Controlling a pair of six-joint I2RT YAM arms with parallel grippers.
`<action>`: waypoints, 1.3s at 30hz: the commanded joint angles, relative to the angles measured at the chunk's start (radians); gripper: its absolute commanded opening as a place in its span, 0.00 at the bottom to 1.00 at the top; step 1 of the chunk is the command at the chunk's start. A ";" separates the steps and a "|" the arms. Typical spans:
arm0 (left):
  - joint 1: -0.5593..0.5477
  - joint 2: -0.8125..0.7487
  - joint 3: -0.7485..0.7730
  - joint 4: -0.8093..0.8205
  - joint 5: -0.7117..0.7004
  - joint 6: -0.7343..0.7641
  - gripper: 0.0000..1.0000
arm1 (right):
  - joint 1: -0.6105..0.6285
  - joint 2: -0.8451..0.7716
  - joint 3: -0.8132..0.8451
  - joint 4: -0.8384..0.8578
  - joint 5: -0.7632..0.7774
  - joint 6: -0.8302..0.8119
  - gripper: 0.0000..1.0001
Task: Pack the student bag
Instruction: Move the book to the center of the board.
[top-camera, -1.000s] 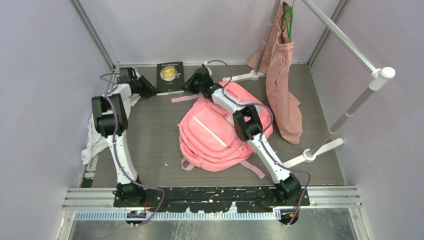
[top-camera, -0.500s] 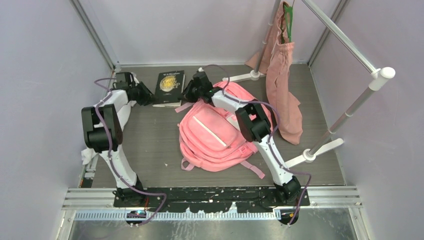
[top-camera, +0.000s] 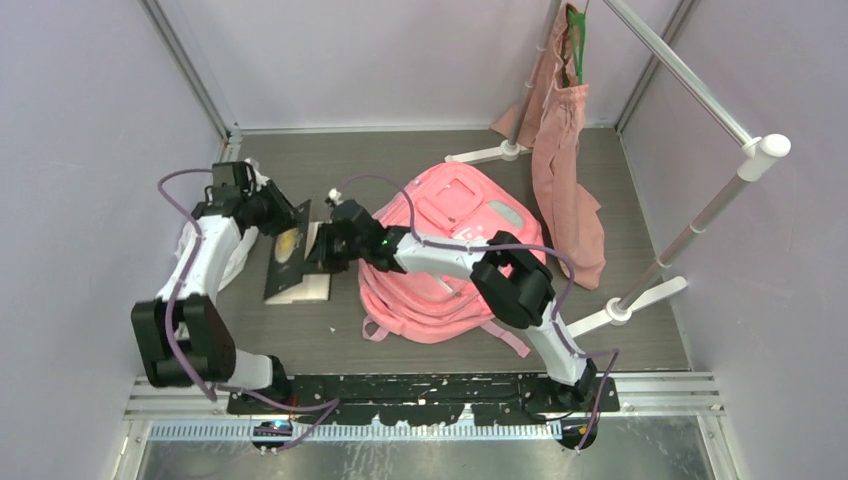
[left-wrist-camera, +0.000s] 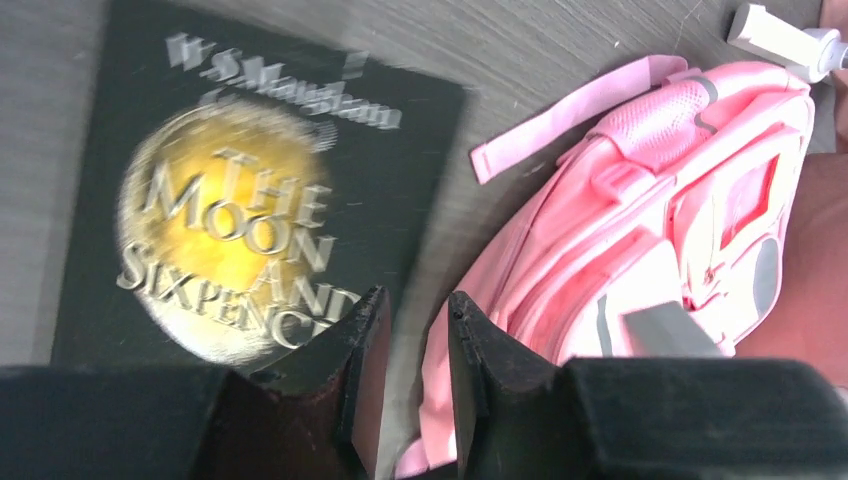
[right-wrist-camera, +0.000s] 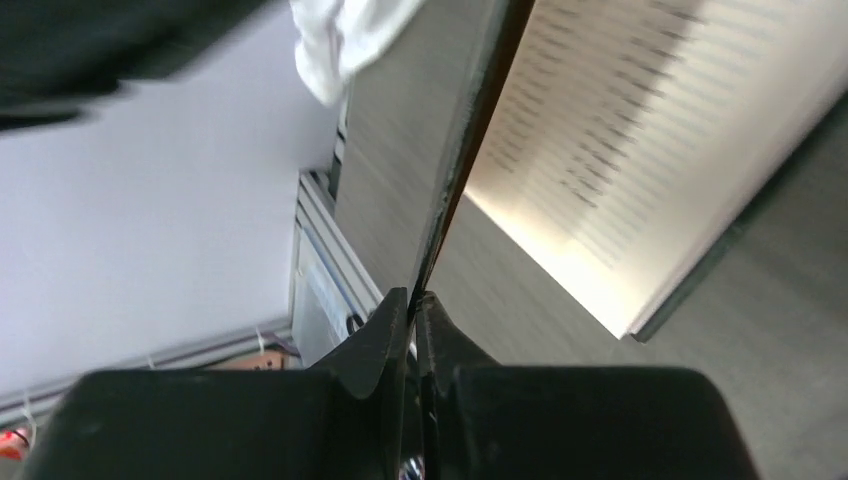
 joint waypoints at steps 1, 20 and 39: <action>0.002 -0.234 -0.005 -0.151 -0.131 0.044 0.31 | 0.062 -0.116 -0.102 0.112 0.039 0.034 0.01; 0.054 -0.363 -0.184 -0.343 -0.511 -0.104 0.51 | 0.060 -0.378 -0.365 -0.067 0.182 -0.209 0.39; 0.287 0.067 -0.237 0.040 -0.165 -0.081 0.66 | -0.009 -0.644 -0.584 -0.118 0.267 -0.281 0.45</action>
